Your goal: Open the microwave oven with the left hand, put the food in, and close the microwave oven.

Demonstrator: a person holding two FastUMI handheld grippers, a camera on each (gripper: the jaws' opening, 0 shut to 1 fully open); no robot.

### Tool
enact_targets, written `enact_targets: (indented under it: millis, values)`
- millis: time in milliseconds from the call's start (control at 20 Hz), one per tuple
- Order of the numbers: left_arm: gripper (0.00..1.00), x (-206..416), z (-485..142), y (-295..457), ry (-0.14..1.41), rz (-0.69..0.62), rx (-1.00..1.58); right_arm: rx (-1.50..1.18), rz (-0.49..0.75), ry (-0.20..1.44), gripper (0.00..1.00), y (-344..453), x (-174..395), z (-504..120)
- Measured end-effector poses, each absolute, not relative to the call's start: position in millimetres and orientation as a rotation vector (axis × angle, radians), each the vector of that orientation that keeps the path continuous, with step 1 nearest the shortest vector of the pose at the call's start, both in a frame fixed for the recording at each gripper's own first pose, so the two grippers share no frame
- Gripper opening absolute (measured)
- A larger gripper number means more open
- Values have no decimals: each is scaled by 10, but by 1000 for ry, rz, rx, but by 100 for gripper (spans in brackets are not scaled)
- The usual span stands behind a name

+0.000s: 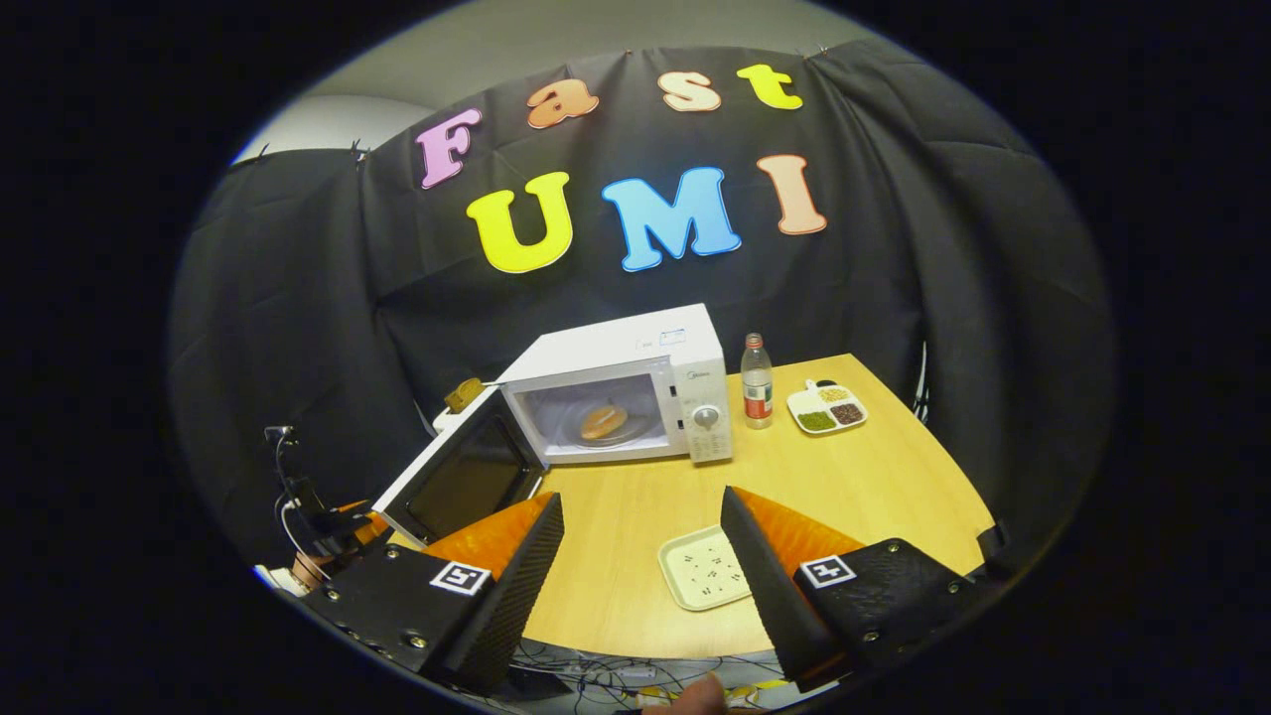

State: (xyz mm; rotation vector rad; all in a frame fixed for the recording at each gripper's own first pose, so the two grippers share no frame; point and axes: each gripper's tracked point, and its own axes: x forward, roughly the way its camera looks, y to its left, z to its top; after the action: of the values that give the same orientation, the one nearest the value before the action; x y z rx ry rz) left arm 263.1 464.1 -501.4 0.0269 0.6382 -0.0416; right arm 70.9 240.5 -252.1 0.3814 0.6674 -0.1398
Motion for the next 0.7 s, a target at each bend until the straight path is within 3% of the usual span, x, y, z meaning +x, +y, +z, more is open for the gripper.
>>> enact_targets:
  millis: [200,600,650,700]
  values:
    - [74,2747,-4942,4063,628,-107,38,384,-175,643,98,2095,463,-2411]
    - [82,2871,-4804,2568,622,-180,84,325,-169,615,97,1160,-169,-2292]
    - [74,2883,-4794,2384,623,-186,96,327,-168,608,97,1035,-217,-2293]
    - [74,2891,-4793,2204,624,-195,108,332,-167,597,97,904,-274,-2294]
